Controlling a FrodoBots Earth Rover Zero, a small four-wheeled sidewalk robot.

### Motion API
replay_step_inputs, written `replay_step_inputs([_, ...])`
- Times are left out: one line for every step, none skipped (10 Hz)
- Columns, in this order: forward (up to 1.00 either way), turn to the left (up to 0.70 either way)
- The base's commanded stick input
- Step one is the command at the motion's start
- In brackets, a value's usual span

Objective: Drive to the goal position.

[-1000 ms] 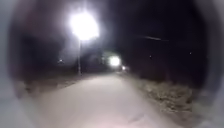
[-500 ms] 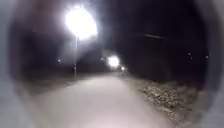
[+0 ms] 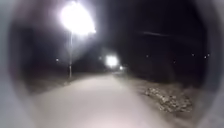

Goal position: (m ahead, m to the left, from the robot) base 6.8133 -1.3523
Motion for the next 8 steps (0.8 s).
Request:
replay_step_inputs([1.00, 0.00])
replay_step_inputs([1.00, 0.00])
replay_step_inputs([1.00, 0.00])
replay_step_inputs([1.00, 0.00])
replay_step_inputs([1.00, 0.00])
replay_step_inputs([1.00, 0.04])
replay_step_inputs([1.00, 0.14])
replay_step_inputs([1.00, 0.31])
